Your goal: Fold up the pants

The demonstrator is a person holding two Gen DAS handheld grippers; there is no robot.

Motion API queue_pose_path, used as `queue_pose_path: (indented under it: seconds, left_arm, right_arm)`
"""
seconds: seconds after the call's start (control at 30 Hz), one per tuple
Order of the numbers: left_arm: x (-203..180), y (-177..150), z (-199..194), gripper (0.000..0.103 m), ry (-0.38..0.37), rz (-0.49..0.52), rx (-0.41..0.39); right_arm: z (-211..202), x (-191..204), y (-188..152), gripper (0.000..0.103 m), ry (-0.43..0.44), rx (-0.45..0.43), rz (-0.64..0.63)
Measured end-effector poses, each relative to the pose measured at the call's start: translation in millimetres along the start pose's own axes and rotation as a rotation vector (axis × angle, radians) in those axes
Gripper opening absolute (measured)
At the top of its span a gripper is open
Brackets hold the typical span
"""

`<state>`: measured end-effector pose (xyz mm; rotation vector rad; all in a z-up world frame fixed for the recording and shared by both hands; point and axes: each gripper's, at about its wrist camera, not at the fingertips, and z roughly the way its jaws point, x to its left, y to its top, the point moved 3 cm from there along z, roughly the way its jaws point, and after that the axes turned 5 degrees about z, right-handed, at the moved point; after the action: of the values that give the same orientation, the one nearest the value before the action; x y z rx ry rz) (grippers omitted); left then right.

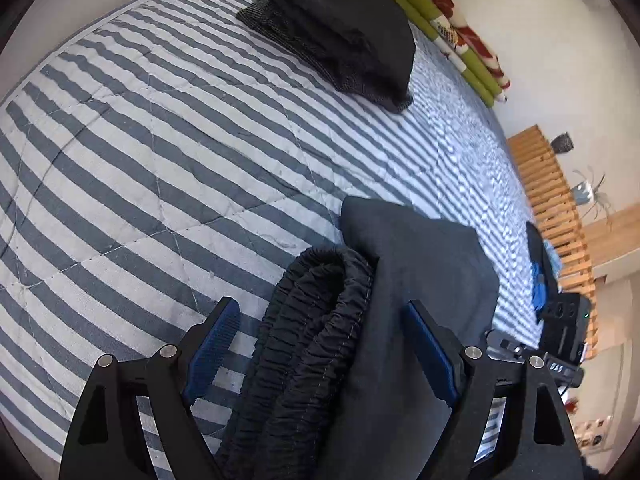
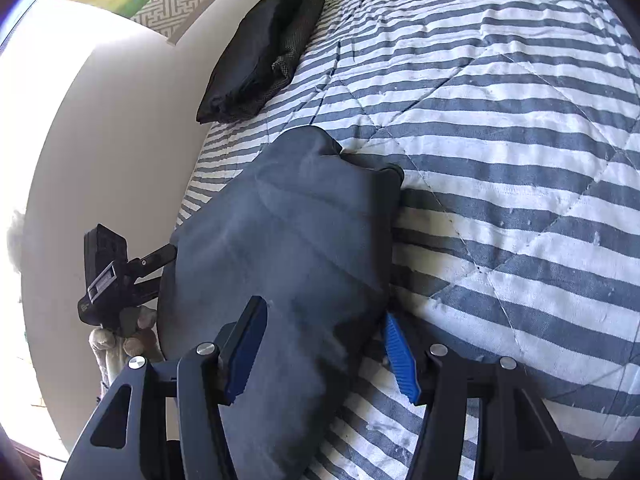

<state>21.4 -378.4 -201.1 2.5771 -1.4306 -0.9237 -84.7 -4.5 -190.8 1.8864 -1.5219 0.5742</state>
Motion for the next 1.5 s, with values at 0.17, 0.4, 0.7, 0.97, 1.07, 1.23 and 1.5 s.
queue_pose_path:
  seconds: [0.17, 0.4, 0.7, 0.97, 1.07, 1.23, 1.5]
  left_arm:
    - [-9.2, 4.7, 11.6, 0.092, 0.094, 0.078, 0.058]
    - [-20.3, 15.9, -26.3, 0.092, -0.015, 0.045, -0.026]
    - [-18.9, 9.9, 30.0, 0.103, 0.054, 0.088, 0.09]
    - [-44.7, 2.4, 29.4, 0.059, 0.149, 0.173, 0.052]
    - [-42.5, 0.9, 8.8, 0.032, 0.135, 0.142, 0.0]
    - [-46.3, -6.7, -4.2, 0.022, 0.133, 0.146, -0.049]
    - [-34.8, -9.1, 29.3, 0.085, 0.11, 0.108, 0.044]
  right_arm:
    - [6.6, 17.4, -5.3, 0.054, -0.101, -0.018, -0.101]
    - [4.1, 14.3, -5.7, 0.053, -0.092, -0.01, -0.077]
    - [11.7, 22.4, -3.0, 0.053, -0.137, -0.019, -0.114]
    - [29.2, 34.2, 4.1, 0.032, -0.187, -0.014, -0.16]
    - [34.5, 39.7, 2.0, 0.014, -0.181, -0.002, -0.163]
    - [24.9, 61.4, -6.7, 0.01, -0.209, -0.068, -0.23]
    - [20.1, 65.8, -4.7, 0.01, -0.226, -0.058, -0.214]
